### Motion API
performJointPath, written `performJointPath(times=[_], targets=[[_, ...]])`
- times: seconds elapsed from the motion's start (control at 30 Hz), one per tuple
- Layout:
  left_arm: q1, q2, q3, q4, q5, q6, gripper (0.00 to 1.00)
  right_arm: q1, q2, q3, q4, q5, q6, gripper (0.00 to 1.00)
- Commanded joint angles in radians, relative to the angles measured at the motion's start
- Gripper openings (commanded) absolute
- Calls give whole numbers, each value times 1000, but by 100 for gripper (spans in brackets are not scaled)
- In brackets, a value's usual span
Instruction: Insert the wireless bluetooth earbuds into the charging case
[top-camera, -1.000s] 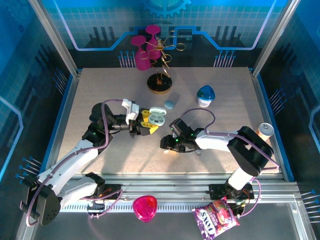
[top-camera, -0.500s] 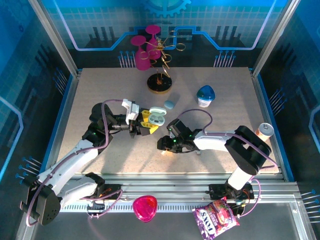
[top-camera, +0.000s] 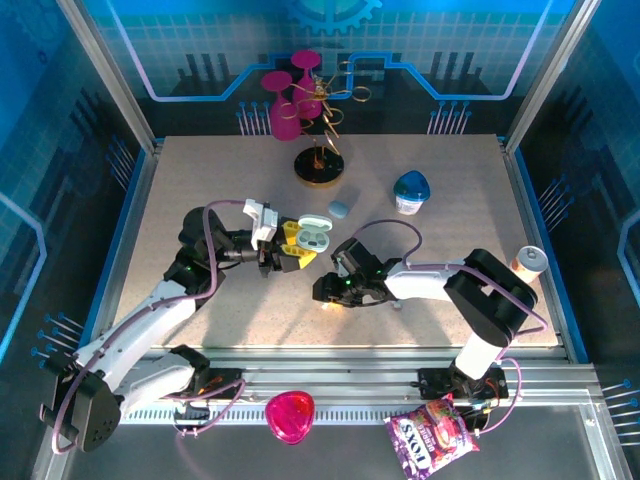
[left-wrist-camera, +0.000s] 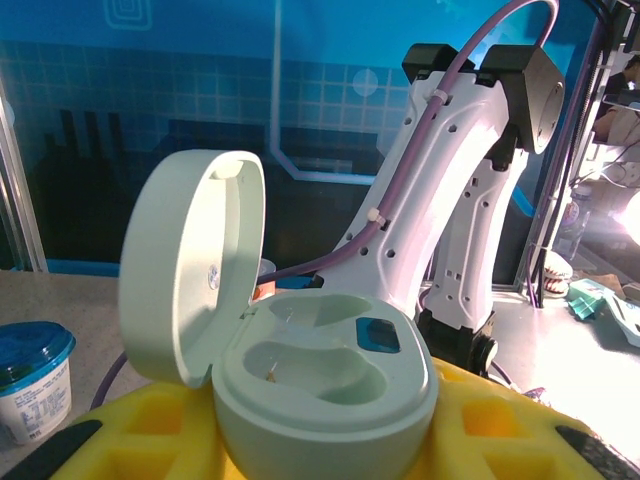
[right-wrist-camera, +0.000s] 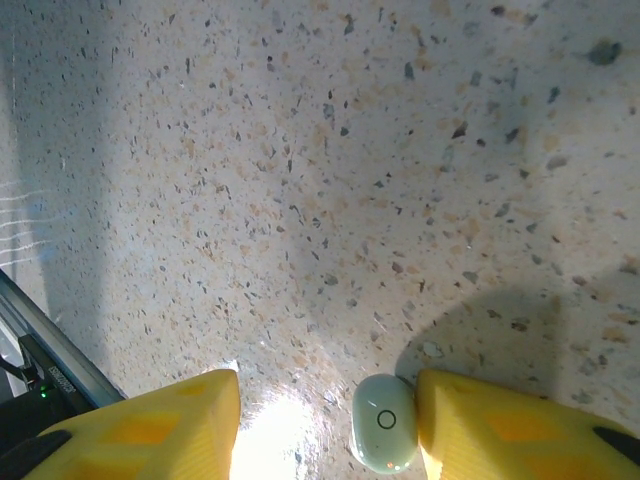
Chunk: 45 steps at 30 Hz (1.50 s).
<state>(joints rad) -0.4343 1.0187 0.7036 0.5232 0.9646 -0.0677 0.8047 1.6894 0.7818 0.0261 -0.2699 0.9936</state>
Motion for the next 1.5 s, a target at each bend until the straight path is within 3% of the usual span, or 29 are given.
performJointPath(times=[0.0,0.53,1.0,1.47], targets=[[7,-20,-13,-2,-9,32,32,16,31,23,-15,-18,-4,47],[6,-32,-21,-8,-18,39,33,22,31,42,-85,19,-28,22],[7,-32,-23,-8,-21,42,33,22,28,65,-117,34,-49,20],[7,-28,-23,-1,-38,39,33,-13,-120,3,-158,137,-42,21]])
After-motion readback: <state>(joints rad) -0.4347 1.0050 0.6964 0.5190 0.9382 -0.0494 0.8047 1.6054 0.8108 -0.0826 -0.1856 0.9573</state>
